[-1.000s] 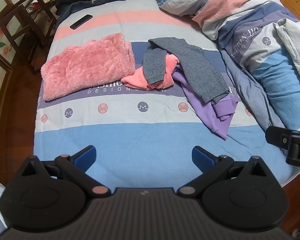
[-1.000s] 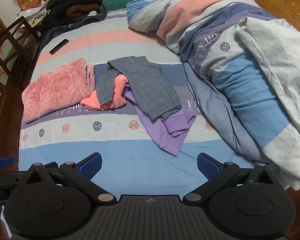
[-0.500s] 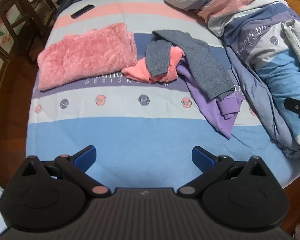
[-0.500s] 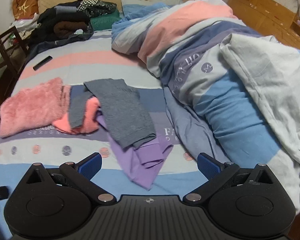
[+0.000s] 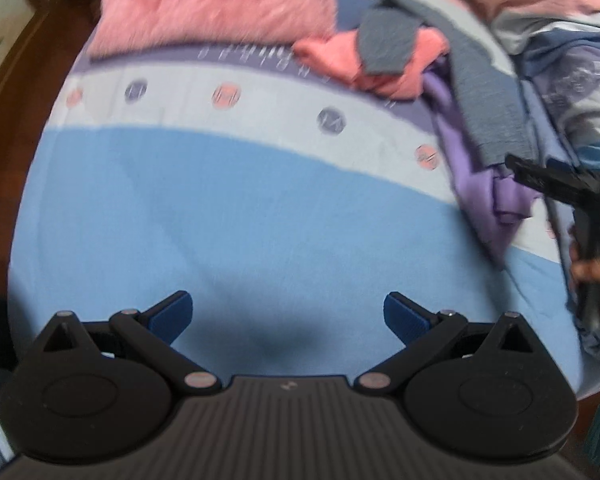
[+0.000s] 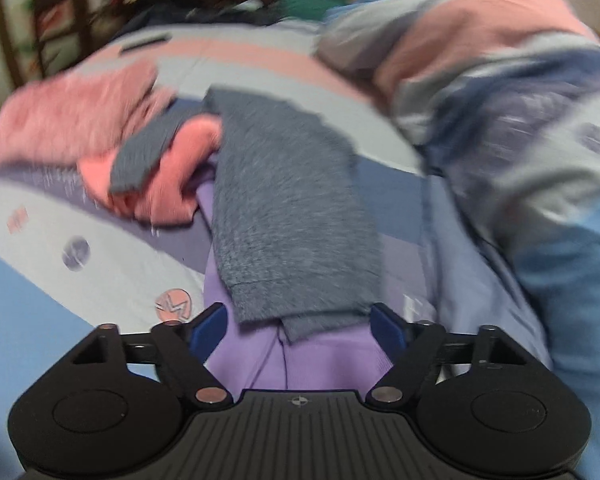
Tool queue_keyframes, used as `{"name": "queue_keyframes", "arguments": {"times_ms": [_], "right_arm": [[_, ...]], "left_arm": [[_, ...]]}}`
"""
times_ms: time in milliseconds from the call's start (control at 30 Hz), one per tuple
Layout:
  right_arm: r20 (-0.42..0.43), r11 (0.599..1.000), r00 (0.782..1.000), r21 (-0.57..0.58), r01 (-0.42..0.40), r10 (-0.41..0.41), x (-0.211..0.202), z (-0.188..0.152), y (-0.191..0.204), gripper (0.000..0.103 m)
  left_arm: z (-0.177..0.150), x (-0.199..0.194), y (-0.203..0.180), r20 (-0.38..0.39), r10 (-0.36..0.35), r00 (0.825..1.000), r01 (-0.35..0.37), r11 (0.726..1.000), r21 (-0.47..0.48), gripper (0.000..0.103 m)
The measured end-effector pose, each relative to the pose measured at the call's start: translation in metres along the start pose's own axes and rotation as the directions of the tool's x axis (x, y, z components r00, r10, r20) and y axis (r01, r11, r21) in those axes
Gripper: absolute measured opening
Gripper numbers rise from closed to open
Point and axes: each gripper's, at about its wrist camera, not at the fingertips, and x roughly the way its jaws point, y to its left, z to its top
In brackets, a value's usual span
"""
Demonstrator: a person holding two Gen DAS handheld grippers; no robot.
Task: Fold clothes
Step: 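Grasp the grey knit sweater with the right gripper and lift it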
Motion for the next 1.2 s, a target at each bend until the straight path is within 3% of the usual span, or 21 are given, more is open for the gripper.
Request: {"name": "queue_keyframes", "arguments": {"times_ms": [100, 200, 267, 300, 333, 367, 533, 633, 733, 833, 1033, 1200], "right_arm": [[0.017, 0.988, 1.0, -0.152, 0.027, -0.025, 0.032, 0.0, 0.018, 0.069], [0.036, 0.951, 0.998, -0.303, 0.065, -0.057, 0.053, -0.004, 0.032, 0.068], [0.034, 0.923, 0.996, -0.376, 0.085, -0.078, 0.064, -0.006, 0.034, 0.058], [0.038, 0.921, 0.995, -0.379, 0.095, -0.087, 0.063, -0.005, 0.032, 0.051], [0.044, 0.922, 0.994, -0.372, 0.106, -0.097, 0.062, -0.003, 0.029, 0.032], [0.051, 0.923, 0.993, -0.366, 0.118, -0.106, 0.06, -0.001, 0.026, 0.027], [0.083, 0.962, 0.992, -0.248, 0.116, -0.098, 0.028, 0.016, 0.004, 0.017], [0.082, 0.998, 0.997, -0.068, 0.017, -0.011, 0.001, 0.036, -0.023, 0.015], [0.15, 0.997, 0.988, 0.066, -0.036, 0.026, -0.043, 0.061, -0.044, 0.014], [0.25, 0.99, 0.967, 0.119, -0.071, 0.039, -0.107, 0.092, -0.054, 0.013], [0.464, 0.979, 0.883, 0.141, -0.15, 0.068, -0.264, 0.163, -0.058, 0.013], [0.558, 0.966, 0.82, 0.121, -0.23, 0.126, -0.385, 0.203, -0.042, 0.013]], "left_arm": [[-0.01, 0.018, 0.003, -0.036, 0.012, 0.999, -0.013, 0.999, -0.033, 0.103], [-0.019, 0.032, 0.005, -0.072, 0.012, 0.997, -0.016, 0.999, -0.052, 0.103], [-0.024, 0.04, 0.005, -0.09, 0.011, 0.996, -0.017, 0.998, -0.057, 0.103], [-0.026, 0.042, 0.005, -0.095, 0.012, 0.995, -0.018, 0.998, -0.061, 0.103], [-0.027, 0.041, 0.005, -0.096, 0.009, 0.995, -0.015, 0.998, -0.064, 0.103], [-0.027, 0.041, 0.004, -0.095, 0.005, 0.995, -0.011, 0.998, -0.067, 0.103], [-0.023, 0.027, 0.003, -0.063, -0.022, 0.998, 0.019, 0.998, -0.053, 0.103], [-0.02, 0.015, 0.003, -0.028, -0.028, 0.999, 0.027, 0.999, -0.043, 0.103], [-0.016, -0.004, 0.008, 0.003, -0.043, 0.999, 0.043, 0.998, -0.045, 0.103], [-0.011, -0.027, 0.018, 0.04, -0.067, 0.997, 0.069, 0.996, -0.05, 0.103], [-0.007, -0.069, 0.054, 0.126, -0.105, 0.986, 0.114, 0.992, -0.058, 0.103], [-0.011, -0.087, 0.094, 0.17, -0.135, 0.976, 0.146, 0.988, -0.055, 0.103]]}}
